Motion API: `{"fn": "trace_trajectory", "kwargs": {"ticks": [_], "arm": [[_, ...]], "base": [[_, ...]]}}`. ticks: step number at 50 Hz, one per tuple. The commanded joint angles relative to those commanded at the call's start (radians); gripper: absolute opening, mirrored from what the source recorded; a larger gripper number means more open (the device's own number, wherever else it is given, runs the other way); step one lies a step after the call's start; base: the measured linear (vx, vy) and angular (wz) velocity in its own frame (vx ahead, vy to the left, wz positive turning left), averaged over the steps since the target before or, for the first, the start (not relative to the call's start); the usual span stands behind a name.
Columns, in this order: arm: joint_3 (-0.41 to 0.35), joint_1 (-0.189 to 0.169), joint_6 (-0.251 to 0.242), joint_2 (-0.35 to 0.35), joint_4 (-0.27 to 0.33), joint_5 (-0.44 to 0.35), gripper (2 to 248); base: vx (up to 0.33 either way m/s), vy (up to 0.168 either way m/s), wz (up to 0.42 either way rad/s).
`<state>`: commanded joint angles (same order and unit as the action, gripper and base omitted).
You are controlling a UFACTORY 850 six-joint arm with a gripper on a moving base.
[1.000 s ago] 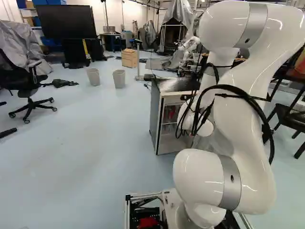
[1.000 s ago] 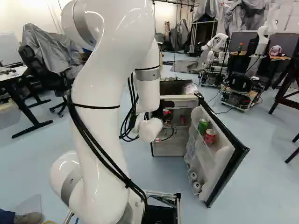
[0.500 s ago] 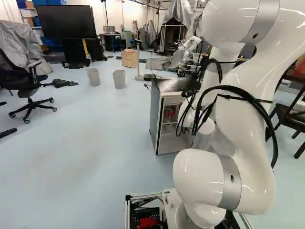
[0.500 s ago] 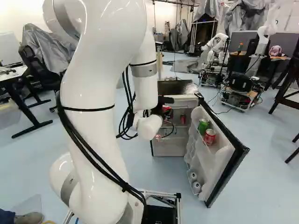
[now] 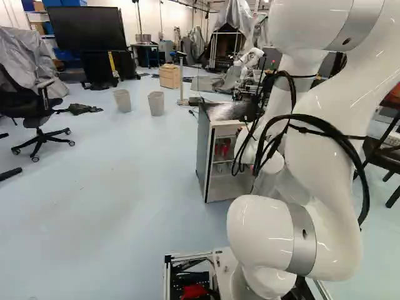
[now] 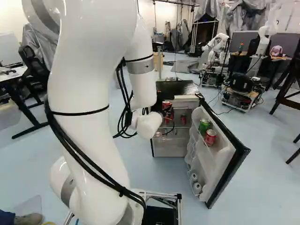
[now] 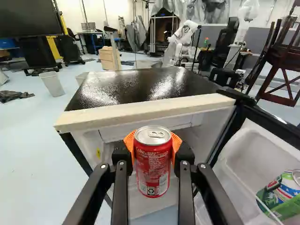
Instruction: Grab a drink from the fridge
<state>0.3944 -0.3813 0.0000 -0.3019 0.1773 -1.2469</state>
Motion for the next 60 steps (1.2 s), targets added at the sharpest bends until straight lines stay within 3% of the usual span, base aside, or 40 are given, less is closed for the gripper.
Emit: {"fn": "trace_trajectory", "kwargs": {"ticks": [39, 60], "arm": [[0.013, 0.008, 0.000, 0.087, 0.000, 0.000, 97], [0.043, 0.015, 0.000, 0.100, 0.000, 0.001, 97]], "base": [[0.000, 0.000, 0.000], [0.000, 0.000, 0.000]]}}
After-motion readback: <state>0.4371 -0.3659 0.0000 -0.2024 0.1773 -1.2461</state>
